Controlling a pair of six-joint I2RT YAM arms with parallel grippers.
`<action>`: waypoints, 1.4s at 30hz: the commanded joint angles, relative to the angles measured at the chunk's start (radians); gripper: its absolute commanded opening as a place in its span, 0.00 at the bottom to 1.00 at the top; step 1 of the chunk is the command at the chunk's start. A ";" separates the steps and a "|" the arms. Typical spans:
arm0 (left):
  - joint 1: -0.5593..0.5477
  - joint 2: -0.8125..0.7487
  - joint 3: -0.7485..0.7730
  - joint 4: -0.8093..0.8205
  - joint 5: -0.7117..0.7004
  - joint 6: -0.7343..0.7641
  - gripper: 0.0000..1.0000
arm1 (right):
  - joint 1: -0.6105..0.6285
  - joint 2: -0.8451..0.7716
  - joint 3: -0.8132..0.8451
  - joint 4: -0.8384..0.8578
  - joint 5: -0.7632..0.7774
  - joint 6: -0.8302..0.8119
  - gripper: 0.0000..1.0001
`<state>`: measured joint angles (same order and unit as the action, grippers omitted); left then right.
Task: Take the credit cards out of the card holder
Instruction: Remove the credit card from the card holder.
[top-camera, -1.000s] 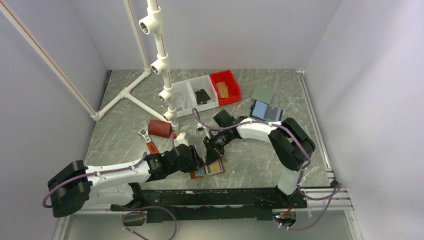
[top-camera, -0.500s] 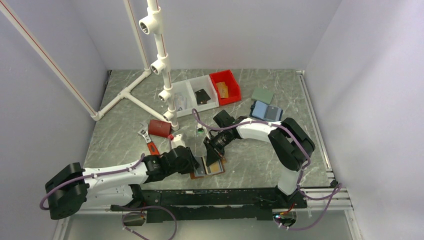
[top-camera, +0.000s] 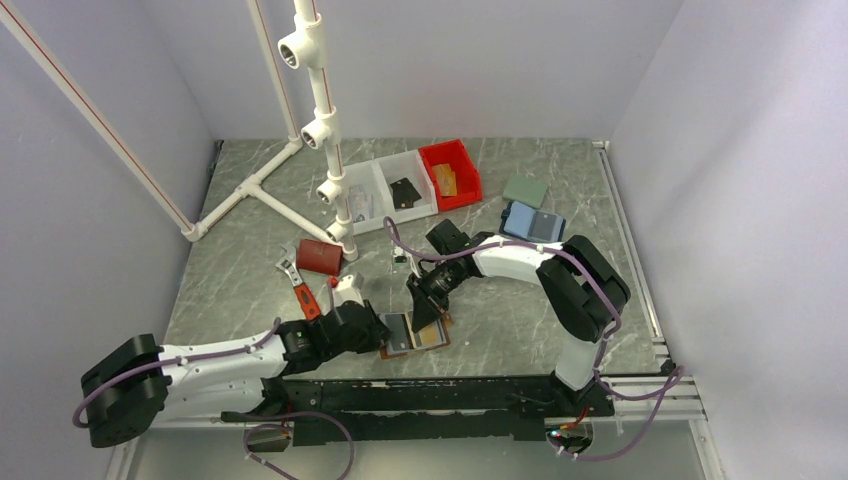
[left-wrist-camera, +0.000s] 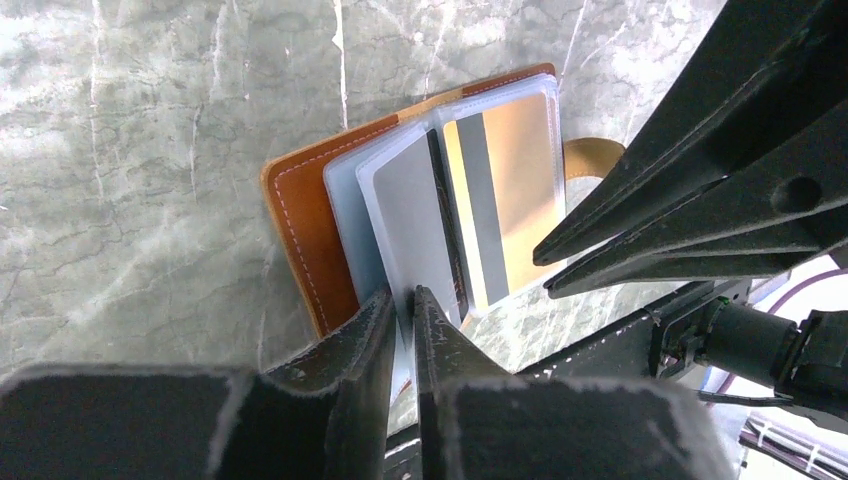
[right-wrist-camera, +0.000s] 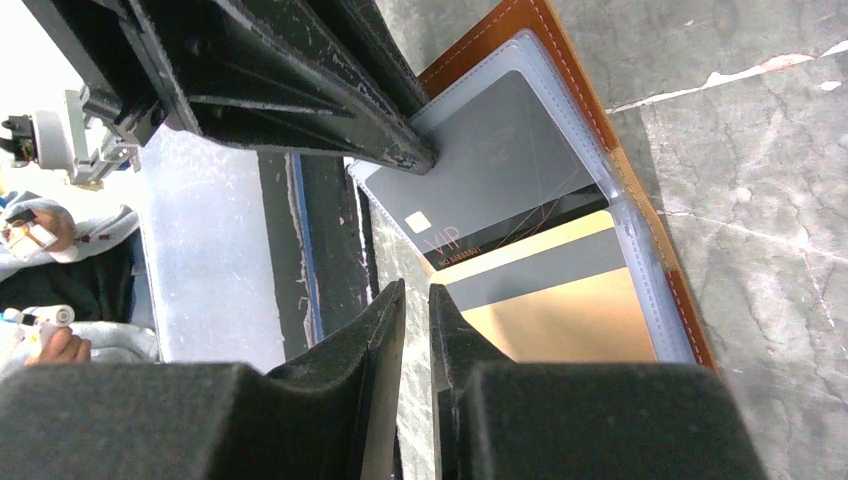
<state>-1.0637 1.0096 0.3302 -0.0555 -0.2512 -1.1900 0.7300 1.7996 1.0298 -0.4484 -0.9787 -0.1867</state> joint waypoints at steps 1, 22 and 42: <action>0.002 -0.057 -0.064 0.148 -0.031 0.004 0.15 | 0.003 0.004 0.036 -0.007 -0.026 -0.026 0.18; 0.002 -0.360 -0.216 0.232 -0.031 0.167 0.00 | -0.012 -0.002 0.056 -0.056 -0.074 -0.079 0.26; 0.005 -0.108 -0.158 0.348 -0.009 0.113 0.32 | -0.003 0.073 0.053 -0.022 0.114 0.002 0.22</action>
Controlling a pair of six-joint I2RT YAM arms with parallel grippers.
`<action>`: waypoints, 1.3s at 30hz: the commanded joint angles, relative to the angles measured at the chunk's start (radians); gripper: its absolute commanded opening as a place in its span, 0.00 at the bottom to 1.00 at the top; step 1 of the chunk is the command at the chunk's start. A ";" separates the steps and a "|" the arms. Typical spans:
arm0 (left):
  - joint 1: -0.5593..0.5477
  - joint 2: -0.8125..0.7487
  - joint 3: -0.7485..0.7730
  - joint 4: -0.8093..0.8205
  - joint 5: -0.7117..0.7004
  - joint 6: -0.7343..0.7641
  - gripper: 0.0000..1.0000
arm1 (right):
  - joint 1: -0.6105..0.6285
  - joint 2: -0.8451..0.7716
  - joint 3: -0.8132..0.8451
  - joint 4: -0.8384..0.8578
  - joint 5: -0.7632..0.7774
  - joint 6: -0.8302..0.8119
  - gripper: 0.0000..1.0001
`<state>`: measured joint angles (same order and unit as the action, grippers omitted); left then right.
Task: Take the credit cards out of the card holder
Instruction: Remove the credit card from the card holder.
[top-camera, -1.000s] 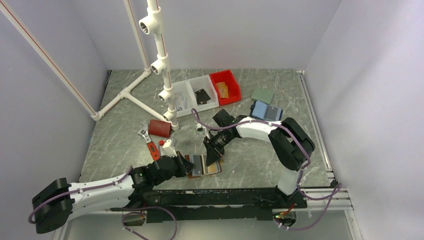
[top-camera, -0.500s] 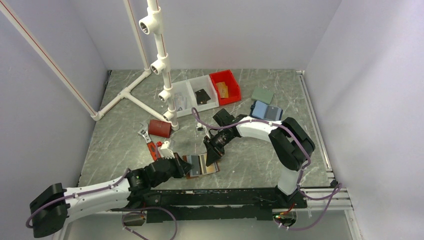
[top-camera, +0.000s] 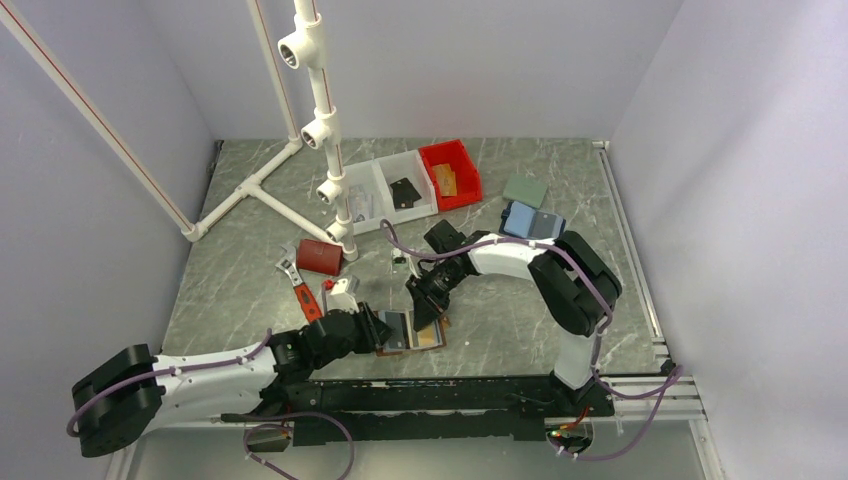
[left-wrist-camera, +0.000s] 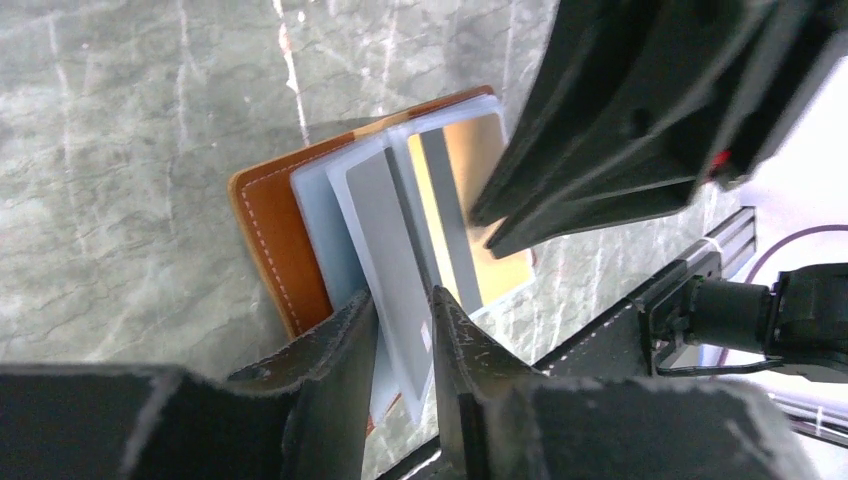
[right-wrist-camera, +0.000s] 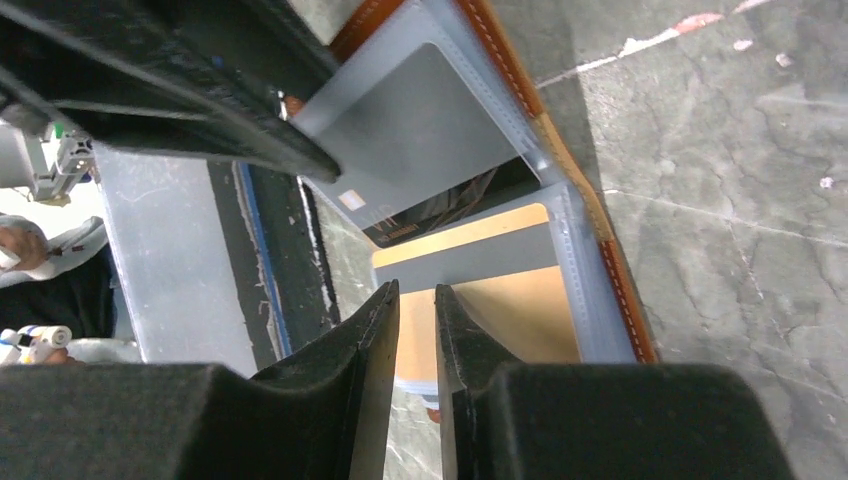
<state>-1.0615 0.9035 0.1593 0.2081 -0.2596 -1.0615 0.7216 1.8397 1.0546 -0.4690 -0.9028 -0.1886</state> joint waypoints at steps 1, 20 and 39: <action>0.004 -0.003 0.008 0.093 0.000 -0.016 0.33 | 0.007 0.039 0.032 -0.010 0.040 0.001 0.22; 0.055 0.157 0.069 0.105 0.074 -0.028 0.05 | 0.012 0.041 0.045 -0.029 0.046 -0.017 0.21; 0.060 -0.154 -0.041 0.209 0.113 0.047 0.00 | -0.022 -0.016 0.094 -0.125 -0.153 -0.098 0.28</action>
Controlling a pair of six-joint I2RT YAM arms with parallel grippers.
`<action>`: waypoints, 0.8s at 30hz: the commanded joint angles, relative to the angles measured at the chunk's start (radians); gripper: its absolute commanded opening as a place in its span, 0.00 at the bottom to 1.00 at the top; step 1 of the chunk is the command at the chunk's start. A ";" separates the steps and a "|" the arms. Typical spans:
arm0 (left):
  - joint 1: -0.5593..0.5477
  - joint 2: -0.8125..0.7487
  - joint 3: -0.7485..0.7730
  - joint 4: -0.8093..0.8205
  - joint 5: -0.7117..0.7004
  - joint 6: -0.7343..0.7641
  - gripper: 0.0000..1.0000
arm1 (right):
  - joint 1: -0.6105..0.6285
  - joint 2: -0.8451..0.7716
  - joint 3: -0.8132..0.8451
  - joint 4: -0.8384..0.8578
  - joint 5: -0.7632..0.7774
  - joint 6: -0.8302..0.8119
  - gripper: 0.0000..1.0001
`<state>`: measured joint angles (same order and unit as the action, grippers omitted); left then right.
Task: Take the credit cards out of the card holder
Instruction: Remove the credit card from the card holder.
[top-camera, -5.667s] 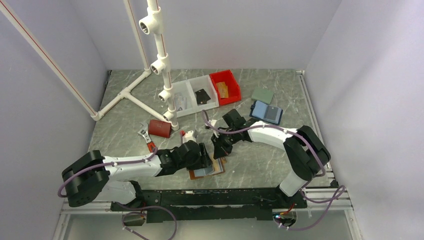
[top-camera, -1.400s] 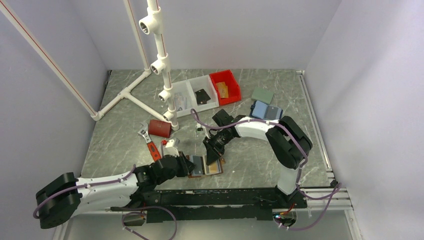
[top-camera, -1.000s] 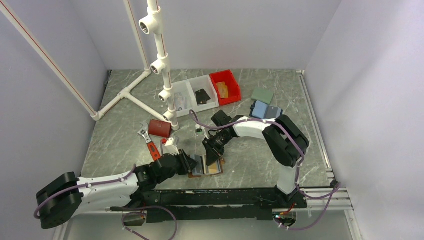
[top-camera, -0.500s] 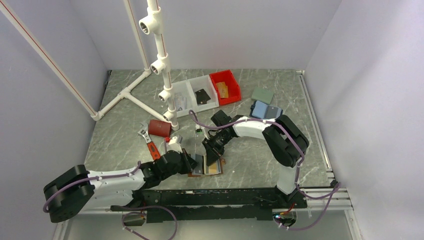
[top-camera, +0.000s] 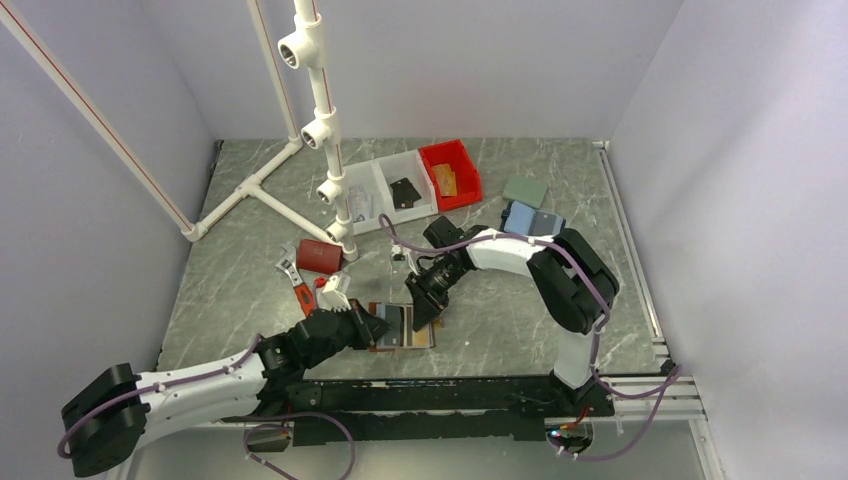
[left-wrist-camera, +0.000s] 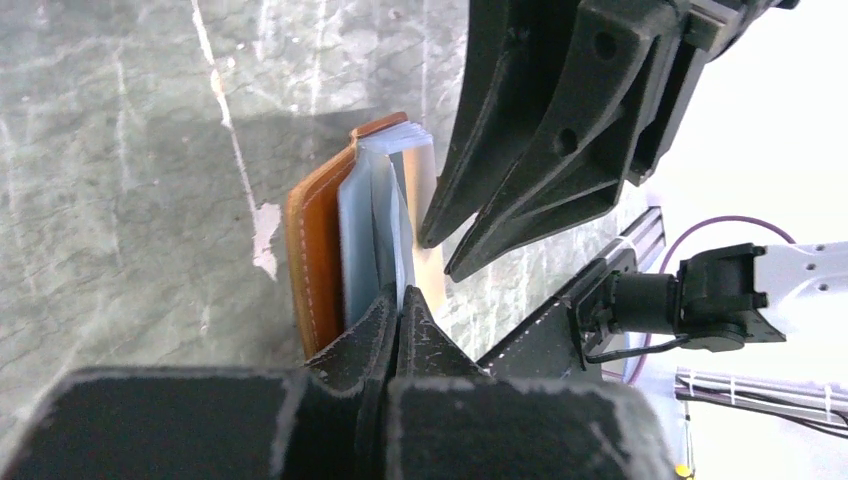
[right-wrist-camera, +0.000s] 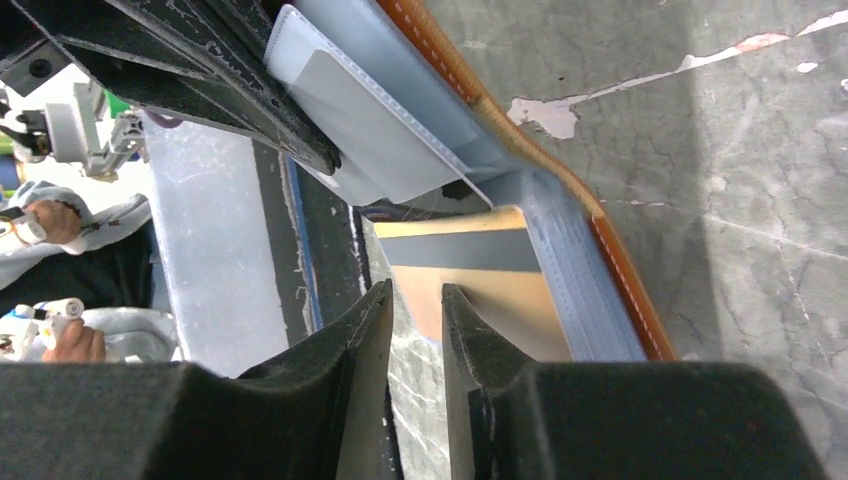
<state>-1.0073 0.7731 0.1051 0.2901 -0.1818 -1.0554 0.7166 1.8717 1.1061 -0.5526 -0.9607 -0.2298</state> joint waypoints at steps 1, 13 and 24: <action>0.005 -0.018 0.014 0.146 0.044 0.047 0.00 | -0.022 -0.058 0.042 -0.042 -0.115 -0.059 0.29; 0.005 0.050 0.031 0.302 0.101 0.057 0.00 | -0.082 -0.117 0.035 -0.052 -0.212 -0.060 0.37; 0.006 0.009 -0.002 0.396 0.109 0.060 0.00 | -0.090 -0.114 0.031 -0.042 -0.262 -0.044 0.39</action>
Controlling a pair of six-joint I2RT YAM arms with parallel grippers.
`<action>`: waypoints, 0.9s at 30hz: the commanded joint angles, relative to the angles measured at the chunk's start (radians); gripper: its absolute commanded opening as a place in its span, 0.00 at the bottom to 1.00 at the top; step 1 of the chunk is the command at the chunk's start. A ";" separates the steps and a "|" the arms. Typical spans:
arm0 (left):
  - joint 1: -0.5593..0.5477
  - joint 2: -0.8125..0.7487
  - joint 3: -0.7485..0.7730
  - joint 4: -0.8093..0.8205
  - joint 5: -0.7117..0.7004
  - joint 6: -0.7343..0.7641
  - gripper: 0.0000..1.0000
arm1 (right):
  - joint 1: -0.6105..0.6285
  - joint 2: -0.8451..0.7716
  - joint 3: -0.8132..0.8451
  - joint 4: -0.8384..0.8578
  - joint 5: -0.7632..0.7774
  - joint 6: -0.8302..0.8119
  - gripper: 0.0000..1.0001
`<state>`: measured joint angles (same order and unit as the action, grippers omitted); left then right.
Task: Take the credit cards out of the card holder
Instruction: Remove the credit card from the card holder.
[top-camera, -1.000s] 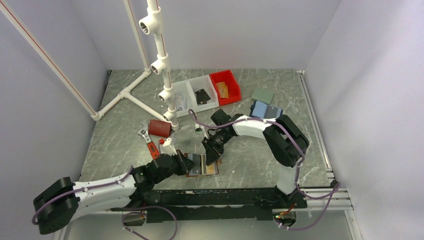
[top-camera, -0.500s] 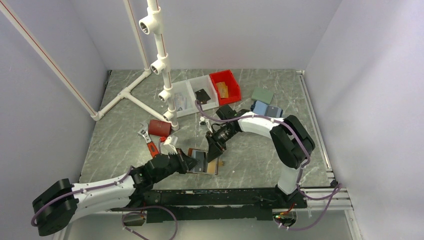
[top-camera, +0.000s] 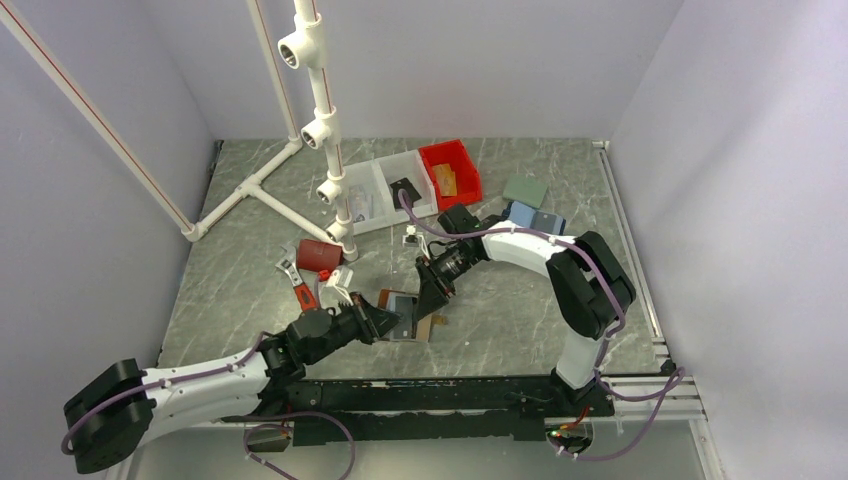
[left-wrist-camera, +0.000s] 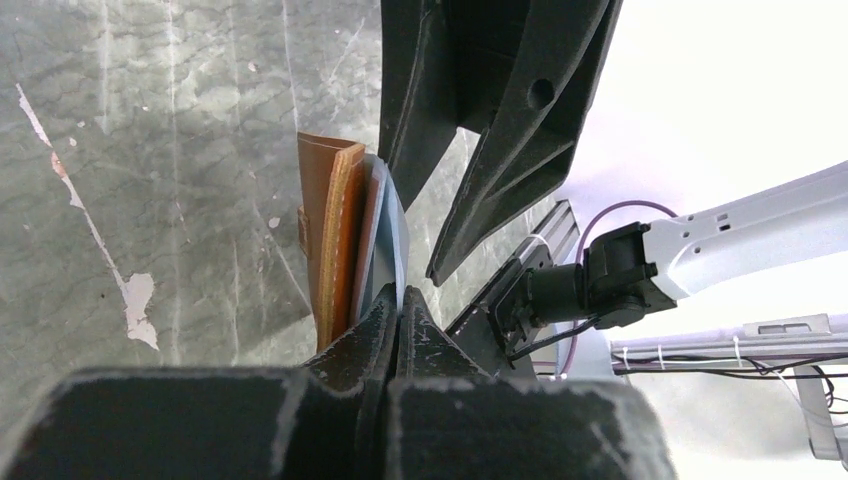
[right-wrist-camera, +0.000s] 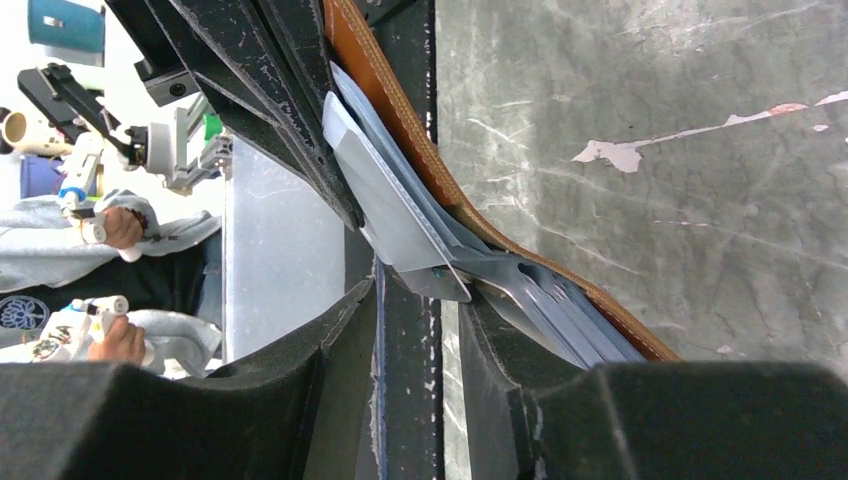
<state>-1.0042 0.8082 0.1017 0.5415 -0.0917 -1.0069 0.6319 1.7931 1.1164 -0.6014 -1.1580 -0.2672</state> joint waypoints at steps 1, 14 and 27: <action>0.003 -0.024 0.000 0.155 0.020 0.010 0.00 | -0.007 -0.036 0.019 0.010 -0.080 -0.004 0.39; 0.003 0.055 -0.003 0.267 0.035 0.000 0.00 | -0.017 -0.030 0.014 0.009 -0.177 0.002 0.34; 0.002 0.029 -0.010 0.222 0.015 -0.004 0.00 | -0.020 -0.026 0.016 0.006 -0.208 -0.003 0.16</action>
<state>-1.0027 0.8520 0.0853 0.6922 -0.0803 -1.0092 0.5999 1.7931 1.1164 -0.6018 -1.2671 -0.2577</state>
